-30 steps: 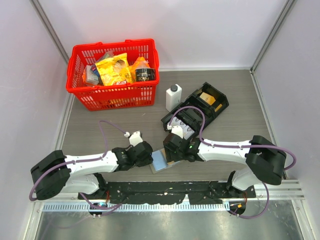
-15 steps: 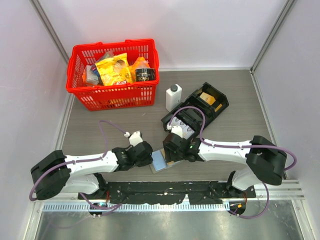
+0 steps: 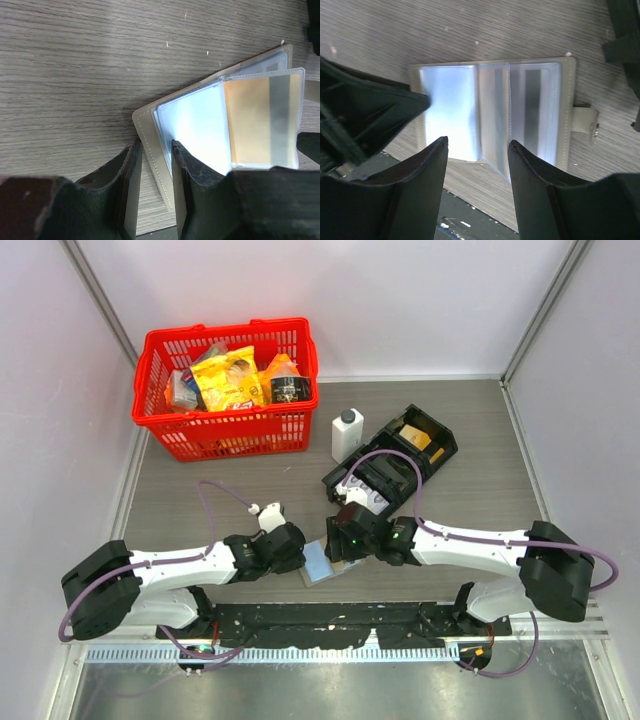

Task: Take the credit cards out of the card holder
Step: Remove the credit card from the card holder.

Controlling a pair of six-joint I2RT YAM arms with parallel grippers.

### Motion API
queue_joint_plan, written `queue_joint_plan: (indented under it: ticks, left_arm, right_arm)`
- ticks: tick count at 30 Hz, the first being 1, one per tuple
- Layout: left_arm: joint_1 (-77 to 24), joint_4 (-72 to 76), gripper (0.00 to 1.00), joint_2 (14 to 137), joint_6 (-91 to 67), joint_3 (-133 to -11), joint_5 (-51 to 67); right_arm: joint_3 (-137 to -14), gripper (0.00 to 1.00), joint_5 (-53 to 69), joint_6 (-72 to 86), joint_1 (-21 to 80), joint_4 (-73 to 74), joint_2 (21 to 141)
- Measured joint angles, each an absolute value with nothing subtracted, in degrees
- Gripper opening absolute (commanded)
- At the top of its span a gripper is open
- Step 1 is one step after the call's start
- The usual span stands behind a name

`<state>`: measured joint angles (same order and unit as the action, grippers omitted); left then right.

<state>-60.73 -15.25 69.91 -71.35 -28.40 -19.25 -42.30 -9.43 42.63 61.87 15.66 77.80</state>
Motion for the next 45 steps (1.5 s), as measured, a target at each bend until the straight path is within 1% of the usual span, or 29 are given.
queue_joint_plan:
  ticks: [9,14,17,23,27,32,34,41,45]
  left_arm:
    - [-60.73,-15.49,0.33,69.30,-71.79,-28.36,-19.07]
    - [-60.73,-18.31,0.33,62.70,-73.01,-27.92,-21.02]
    - [-60.73,-20.23,0.33,57.82,-73.69,-27.14,-22.24]
    - [-60.73,-21.21,0.33,54.39,-74.19,-26.89,-22.76]
    - [-60.75,-20.67,0.33,55.94,-72.62,-27.53,-21.17]
    - [-60.75,-17.50,0.25,61.84,-70.30,-30.55,-18.92]
    - [-60.75,-15.99,0.23,63.94,-69.82,-30.96,-18.33]
    - [-60.73,-11.99,0.22,68.64,-69.60,-30.04,-17.08]
    - [-60.73,-9.13,0.19,71.07,-70.08,-28.38,-16.34]
  right_arm:
    - [-42.15,0.56,-2.24,43.13,61.87,7.84,76.47]
    - [-42.17,0.56,3.18,44.16,61.87,0.86,81.56]
    - [-42.17,0.56,4.43,44.21,61.84,-0.21,85.30]
    - [-41.95,0.56,4.34,44.14,61.63,0.08,84.82]
    - [-38.48,0.55,3.97,44.16,58.94,-0.43,78.76]
    - [-33.32,0.54,4.27,44.53,53.41,-2.20,74.19]
    - [-31.57,0.53,4.86,44.99,52.62,-3.49,74.11]
    - [-27.79,0.50,8.38,46.37,51.44,-8.56,76.69]
    - [-27.14,0.50,10.26,47.55,50.98,-12.27,79.20]
